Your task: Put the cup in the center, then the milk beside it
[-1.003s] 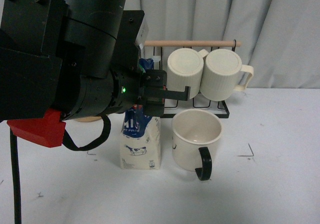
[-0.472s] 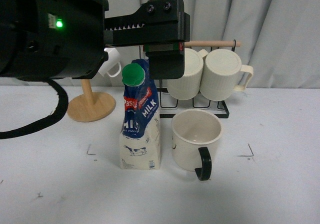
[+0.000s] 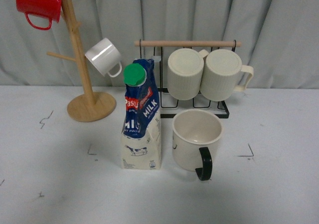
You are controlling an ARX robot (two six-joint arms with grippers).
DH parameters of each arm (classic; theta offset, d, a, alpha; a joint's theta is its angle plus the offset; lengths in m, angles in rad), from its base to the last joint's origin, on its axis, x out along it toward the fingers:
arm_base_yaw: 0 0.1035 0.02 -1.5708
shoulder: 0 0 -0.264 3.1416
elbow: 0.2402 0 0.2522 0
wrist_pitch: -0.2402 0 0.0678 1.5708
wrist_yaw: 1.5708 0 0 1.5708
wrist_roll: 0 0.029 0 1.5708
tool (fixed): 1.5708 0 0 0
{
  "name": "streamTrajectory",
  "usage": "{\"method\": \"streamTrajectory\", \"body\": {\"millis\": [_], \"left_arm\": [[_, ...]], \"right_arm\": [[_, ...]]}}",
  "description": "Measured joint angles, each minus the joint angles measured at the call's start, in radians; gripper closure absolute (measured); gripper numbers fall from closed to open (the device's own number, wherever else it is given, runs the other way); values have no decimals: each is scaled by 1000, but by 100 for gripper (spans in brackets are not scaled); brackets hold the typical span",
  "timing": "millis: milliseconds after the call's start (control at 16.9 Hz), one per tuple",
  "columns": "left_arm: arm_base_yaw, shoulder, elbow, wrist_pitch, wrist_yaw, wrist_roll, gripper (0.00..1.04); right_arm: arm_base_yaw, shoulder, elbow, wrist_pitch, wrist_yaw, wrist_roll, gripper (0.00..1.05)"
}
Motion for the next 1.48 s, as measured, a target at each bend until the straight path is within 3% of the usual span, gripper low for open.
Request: {"method": "streamTrajectory", "body": {"millis": [118, 177, 531, 590, 649, 944, 1476], "left_arm": [[69, -96, -75, -15, 65, 1, 100], [96, -141, -100, -26, 91, 2, 103], [212, -360, -208, -151, 211, 3, 103], [274, -395, -219, -175, 280, 3, 103], [304, -427, -225, -197, 284, 3, 103], [295, -483, -259, -180, 298, 4, 103], [297, -647, -265, -361, 298, 4, 103]], "right_arm": [[0, 0, 0, 0, 0, 0, 6], [0, 0, 0, 0, 0, 0, 6], [0, 0, 0, 0, 0, 0, 6], [0, 0, 0, 0, 0, 0, 6], [0, 0, 0, 0, 1, 0, 6], [0, 0, 0, 0, 0, 0, 6], [0, 0, 0, 0, 0, 0, 6]]}}
